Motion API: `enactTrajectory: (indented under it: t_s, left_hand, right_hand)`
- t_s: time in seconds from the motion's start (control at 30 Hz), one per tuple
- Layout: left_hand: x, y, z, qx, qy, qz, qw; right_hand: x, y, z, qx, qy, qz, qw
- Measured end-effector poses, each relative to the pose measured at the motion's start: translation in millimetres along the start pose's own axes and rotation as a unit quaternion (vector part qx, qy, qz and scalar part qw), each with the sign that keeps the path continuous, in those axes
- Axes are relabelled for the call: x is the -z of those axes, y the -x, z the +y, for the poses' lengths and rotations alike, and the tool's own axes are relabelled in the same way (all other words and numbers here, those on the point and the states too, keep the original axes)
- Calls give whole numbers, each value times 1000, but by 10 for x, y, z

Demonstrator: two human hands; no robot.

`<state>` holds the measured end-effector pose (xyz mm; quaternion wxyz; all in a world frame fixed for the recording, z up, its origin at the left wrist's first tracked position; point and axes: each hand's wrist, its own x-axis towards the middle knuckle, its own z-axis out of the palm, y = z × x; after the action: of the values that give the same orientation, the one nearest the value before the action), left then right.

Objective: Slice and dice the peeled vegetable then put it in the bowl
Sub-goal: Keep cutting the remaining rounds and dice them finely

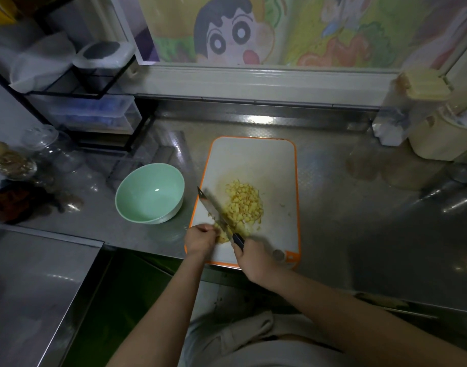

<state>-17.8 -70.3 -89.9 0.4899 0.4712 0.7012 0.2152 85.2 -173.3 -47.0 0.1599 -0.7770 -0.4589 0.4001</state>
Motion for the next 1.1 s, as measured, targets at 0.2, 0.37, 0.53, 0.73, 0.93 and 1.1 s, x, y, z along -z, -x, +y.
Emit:
enactTrajectory:
  t_s: [0.2, 0.37, 0.53, 0.73, 0.93, 1.1]
  left_hand:
    - [-7, 26, -7, -3, -8, 5, 1000]
    - [-14, 36, -16, -7, -15, 10, 1000]
    - [-4, 66, -18, -18, -18, 15, 1000]
    - [9, 89, -57, -39, -11, 8, 999]
    - [17, 87, -58, -33, -2, 1, 999]
    - [4, 77, -62, -25, -3, 0, 1000]
  right_hand:
    - [165, -48, 42, 13, -1, -22, 1000]
    - [204, -58, 77, 10, -3, 3, 1000]
    - [247, -3, 77, 21, -30, 0, 999]
    - [251, 76, 62, 23, -22, -12, 999]
    - [257, 177, 25, 15, -5, -29, 999]
    - [273, 226, -12, 17, 10, -39, 999]
